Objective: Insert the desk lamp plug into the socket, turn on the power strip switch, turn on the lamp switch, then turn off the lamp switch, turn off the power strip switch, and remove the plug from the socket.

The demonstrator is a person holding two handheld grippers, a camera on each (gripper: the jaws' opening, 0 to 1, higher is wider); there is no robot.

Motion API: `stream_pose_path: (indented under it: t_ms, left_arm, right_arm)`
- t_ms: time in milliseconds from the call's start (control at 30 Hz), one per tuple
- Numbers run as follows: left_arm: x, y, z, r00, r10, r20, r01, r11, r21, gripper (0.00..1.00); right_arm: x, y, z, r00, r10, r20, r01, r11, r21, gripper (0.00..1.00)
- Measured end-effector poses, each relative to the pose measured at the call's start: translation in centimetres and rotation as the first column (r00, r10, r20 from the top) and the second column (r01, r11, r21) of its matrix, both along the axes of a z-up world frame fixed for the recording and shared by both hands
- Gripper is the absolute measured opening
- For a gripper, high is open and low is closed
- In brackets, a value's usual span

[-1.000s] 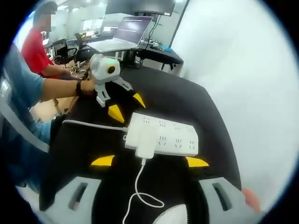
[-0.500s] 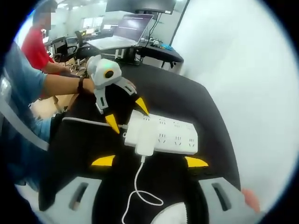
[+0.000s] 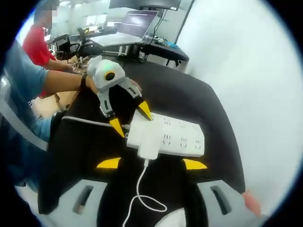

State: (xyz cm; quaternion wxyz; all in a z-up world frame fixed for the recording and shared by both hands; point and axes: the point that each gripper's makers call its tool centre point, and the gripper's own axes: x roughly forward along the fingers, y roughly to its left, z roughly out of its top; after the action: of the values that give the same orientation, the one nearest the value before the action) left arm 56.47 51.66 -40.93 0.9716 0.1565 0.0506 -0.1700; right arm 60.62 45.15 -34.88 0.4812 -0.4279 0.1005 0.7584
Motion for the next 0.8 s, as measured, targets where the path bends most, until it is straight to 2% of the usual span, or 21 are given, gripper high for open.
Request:
stream_pose_path:
  t_ms: [200, 367, 567, 800]
  left_arm:
    - [-0.1, -0.3, 0.0, 1.000, -0.009, 0.014, 0.009, 1.000, 0.013, 0.41]
    - [0.0, -0.2, -0.1, 0.999, -0.025, 0.031, 0.025, 1.000, 0.005, 0.42]
    - [0.0, 0.0, -0.1, 0.998, -0.035, 0.043, 0.035, 0.999, -0.004, 0.42]
    - [0.0, -0.3, 0.0, 0.998, -0.034, 0.053, 0.035, 0.999, -0.012, 0.42]
  right_arm:
    - [0.1, -0.1, -1.3, 1.000, -0.002, -0.006, 0.002, 0.999, -0.048, 0.33]
    - [0.7, -0.1, -2.5, 1.000, -0.020, 0.004, 0.020, 0.996, -0.091, 0.28]
    - [0.1, 0.4, -4.1, 1.000, -0.011, -0.020, 0.008, 0.992, -0.122, 0.22]
    - [0.2, 0.9, -5.6, 0.998, -0.054, -0.014, 0.052, 0.987, -0.153, 0.09]
